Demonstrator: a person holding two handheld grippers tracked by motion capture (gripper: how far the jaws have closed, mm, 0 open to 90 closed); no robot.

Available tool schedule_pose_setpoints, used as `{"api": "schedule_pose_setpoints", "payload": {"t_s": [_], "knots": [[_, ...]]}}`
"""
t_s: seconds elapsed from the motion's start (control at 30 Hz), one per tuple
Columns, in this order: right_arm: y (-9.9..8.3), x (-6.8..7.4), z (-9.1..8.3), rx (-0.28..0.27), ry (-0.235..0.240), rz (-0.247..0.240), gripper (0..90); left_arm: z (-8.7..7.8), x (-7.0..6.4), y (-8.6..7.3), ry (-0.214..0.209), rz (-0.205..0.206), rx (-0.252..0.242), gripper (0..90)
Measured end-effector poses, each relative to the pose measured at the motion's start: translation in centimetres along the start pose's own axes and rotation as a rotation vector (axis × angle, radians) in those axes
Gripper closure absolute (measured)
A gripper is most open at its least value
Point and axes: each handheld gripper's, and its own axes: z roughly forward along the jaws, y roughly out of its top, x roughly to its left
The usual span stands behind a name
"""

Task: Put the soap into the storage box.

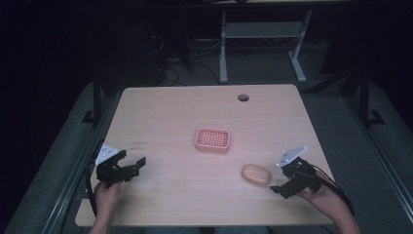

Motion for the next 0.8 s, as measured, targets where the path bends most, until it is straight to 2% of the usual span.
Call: {"api": "schedule_pose_setpoints", "payload": {"t_s": [0.13, 0.23, 0.27, 0.4, 0.8], "knots": [[0.6, 0.0, 0.2, 0.011, 0.002, -0.011, 14.8, 0.0, 0.1, 0.0, -0.001, -0.01, 0.001, 14.2], [1.0, 0.0, 0.4, 0.016, 0.005, -0.016, 14.8, -0.1, 0.2, 0.0, 0.017, -0.021, -0.007, 14.3], [1.2, 0.0, 0.6, 0.023, 0.005, -0.041, 14.8, -0.2, 0.3, -0.1, 0.013, -0.022, -0.01, 14.2], [2.0, 0.2, 0.9, 0.035, 0.008, -0.067, 14.9, -0.2, 0.4, -0.1, 0.011, -0.014, -0.009, 14.2], [3.6, 0.1, 1.7, 0.054, 0.023, -0.102, 14.9, -0.2, 0.3, -0.1, 0.006, -0.009, -0.002, 14.2]]}}
